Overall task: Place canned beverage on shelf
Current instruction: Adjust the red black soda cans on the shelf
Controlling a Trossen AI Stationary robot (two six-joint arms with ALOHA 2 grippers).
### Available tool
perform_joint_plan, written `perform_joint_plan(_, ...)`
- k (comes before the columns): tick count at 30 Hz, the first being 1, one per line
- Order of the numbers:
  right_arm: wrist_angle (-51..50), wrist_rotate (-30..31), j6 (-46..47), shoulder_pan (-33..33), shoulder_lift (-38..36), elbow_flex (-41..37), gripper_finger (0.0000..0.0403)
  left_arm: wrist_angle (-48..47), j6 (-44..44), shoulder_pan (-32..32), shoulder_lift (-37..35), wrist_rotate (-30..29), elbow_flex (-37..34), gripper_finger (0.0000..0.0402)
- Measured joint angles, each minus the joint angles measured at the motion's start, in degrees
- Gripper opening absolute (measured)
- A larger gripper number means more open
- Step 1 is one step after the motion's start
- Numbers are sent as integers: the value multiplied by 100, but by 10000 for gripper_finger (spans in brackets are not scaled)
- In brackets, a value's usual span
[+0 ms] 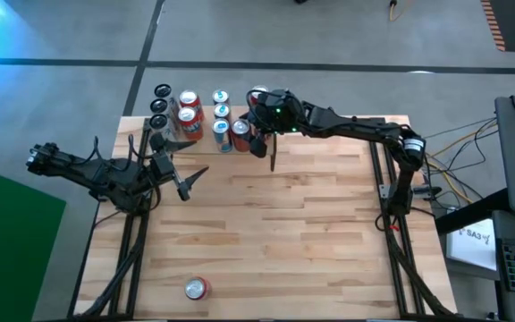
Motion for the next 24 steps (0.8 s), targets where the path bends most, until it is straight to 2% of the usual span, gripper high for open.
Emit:
perform_joint_plan(6, -7, 20, -15, 2, 31, 2, 298, 0, 0, 0, 2, 0, 0, 346)
perform_joint_plan(24, -39, -2, 65, 2, 42, 2, 299, 0, 0, 2, 2, 0, 0, 346)
